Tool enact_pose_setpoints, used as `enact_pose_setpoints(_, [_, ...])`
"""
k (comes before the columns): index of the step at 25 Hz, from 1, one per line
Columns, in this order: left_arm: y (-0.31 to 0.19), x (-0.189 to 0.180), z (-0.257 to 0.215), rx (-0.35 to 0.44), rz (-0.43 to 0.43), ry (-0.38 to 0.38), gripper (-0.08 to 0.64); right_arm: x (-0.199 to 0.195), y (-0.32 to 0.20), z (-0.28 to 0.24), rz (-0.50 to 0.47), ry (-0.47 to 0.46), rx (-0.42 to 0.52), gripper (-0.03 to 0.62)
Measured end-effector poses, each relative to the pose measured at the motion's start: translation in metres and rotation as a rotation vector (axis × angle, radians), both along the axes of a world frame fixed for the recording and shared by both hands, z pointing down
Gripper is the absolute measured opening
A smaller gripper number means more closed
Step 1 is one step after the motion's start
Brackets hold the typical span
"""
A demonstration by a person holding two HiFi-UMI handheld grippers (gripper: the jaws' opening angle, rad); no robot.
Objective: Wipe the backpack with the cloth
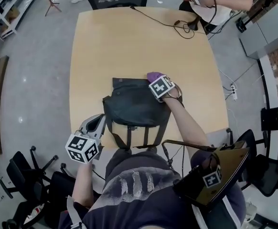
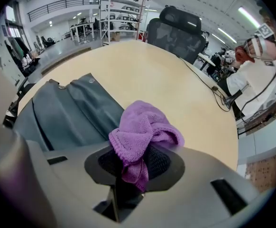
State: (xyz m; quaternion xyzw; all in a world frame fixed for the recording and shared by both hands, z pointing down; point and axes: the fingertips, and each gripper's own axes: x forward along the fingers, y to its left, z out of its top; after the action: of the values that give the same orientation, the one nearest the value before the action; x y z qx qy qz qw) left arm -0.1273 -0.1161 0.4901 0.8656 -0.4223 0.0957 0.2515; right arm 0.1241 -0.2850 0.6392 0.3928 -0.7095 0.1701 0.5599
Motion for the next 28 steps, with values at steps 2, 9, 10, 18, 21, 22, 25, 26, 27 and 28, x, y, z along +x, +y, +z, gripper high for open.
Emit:
enact_pose_setpoints(2, [-0.007, 0.002, 0.000, 0.006, 0.022, 0.007, 0.006, -0.026, 0.001, 0.001, -0.042, -0.015, -0.006, 0.100])
enact_pose_setpoints(9, [-0.022, 0.003, -0.005, 0.022, 0.060, 0.028, 0.006, -0.102, 0.004, 0.008, -0.145, -0.060, -0.050, 0.098])
enact_pose_setpoints(10, [-0.022, 0.000, -0.004, 0.019, 0.059, 0.028, 0.006, -0.112, 0.005, 0.008, -0.151, -0.082, -0.057, 0.100])
enact_pose_setpoints(18, [-0.028, -0.034, -0.001, 0.013, 0.008, 0.029, 0.006, -0.214, 0.025, 0.010, -0.221, -0.313, -0.168, 0.098])
enact_pose_setpoints(21, [-0.028, -0.042, -0.004, 0.014, 0.000, 0.027, 0.006, -0.238, 0.034, 0.002, -0.221, -0.422, -0.195, 0.098])
enact_pose_setpoints(22, [-0.028, -0.046, -0.005, 0.017, 0.000, 0.027, 0.006, -0.244, 0.036, -0.003, -0.221, -0.450, -0.190, 0.098])
enact_pose_setpoints(25, [-0.030, -0.062, -0.011, 0.028, -0.010, 0.027, 0.006, -0.263, 0.035, -0.029, -0.181, -0.584, -0.177, 0.098])
enact_pose_setpoints(26, [-0.030, -0.066, -0.012, 0.030, -0.017, 0.027, 0.006, -0.267, 0.034, -0.041, -0.153, -0.645, -0.179, 0.100])
enact_pose_setpoints(27, [-0.030, -0.067, -0.013, 0.031, -0.022, 0.028, 0.006, -0.268, 0.033, -0.053, -0.120, -0.711, -0.186, 0.100])
enact_pose_setpoints(28, [-0.030, -0.065, -0.014, 0.031, -0.021, 0.028, 0.006, -0.266, 0.033, -0.066, -0.087, -0.777, -0.194, 0.100])
